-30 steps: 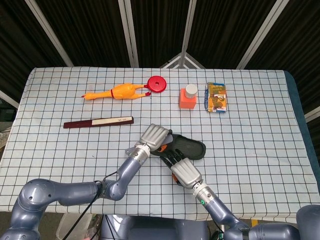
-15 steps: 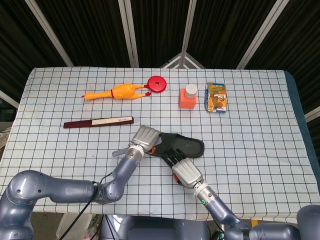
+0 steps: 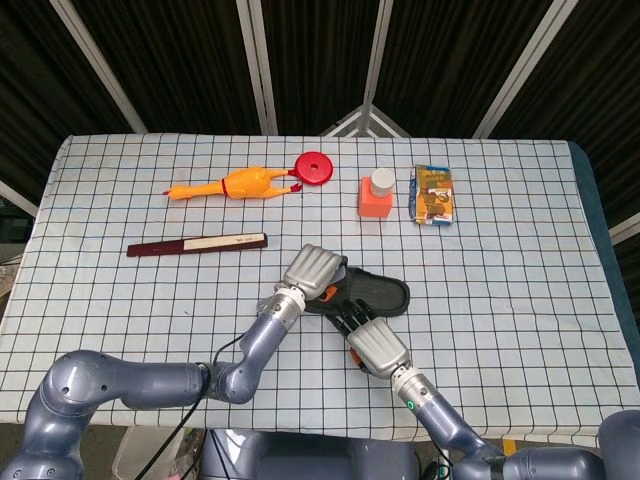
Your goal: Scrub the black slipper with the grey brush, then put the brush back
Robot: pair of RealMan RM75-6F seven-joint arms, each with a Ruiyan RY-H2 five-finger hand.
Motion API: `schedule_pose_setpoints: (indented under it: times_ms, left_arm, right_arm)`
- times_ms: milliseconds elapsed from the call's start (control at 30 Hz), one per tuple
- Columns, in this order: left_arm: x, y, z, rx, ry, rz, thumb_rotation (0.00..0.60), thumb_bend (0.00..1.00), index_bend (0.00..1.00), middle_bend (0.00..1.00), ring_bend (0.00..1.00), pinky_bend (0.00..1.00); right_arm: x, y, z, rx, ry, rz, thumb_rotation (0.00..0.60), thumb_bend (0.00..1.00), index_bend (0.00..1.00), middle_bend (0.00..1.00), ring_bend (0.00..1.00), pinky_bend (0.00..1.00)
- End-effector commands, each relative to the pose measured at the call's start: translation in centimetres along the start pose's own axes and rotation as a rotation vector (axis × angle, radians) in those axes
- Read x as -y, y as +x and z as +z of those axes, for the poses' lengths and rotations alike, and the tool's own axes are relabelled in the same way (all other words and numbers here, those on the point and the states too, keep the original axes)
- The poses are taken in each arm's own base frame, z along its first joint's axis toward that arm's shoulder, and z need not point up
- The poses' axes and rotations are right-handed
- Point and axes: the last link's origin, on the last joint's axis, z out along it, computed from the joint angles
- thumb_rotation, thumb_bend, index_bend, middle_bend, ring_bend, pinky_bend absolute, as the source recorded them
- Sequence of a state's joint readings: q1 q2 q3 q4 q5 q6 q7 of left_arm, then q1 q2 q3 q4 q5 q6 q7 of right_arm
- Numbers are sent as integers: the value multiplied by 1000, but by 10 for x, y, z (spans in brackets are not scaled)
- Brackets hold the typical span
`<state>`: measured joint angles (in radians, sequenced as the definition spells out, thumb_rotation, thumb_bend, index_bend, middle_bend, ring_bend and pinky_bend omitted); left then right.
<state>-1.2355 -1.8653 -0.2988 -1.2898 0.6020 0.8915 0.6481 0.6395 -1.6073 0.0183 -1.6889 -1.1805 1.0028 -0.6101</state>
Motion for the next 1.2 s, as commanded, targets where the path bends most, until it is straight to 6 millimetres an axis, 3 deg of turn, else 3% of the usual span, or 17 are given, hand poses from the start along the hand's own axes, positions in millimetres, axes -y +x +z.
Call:
schedule_pose_setpoints:
  times_ms: [33,400,767,900,1067,1200]
  left_arm:
    - [-2,-7,1,-17,-23,-24,600,498,448,612,561,558]
    - [14,0,-16,109,57,-1,600,500,451,612,560,558]
    - [21,41,-41,127,159,53,600,505,452,614,561,558]
    - [24,49,-48,139,184,73,600,505,453,614,561,558]
    - [33,52,-66,187,191,116,600,506,451,612,561,558]
    - [50,41,-89,267,189,122,600,506,451,612,561,558]
  right_arm:
    - [1,-1,0,4,3,-4,600,697,0,33,11,47]
    - [2,3,-1,-5,-6,-2,600,697,0,33,12,47]
    - [4,9,-5,-32,-17,-7,600,691,0,32,8,39]
    - [0,13,-9,-62,-36,-18,600,532,0,6,0,39]
    - [-18,28,-24,-167,-132,-42,600,519,0,0,0,36]
    - [-44,44,-49,-267,-242,-39,600,519,0,0,0,25]
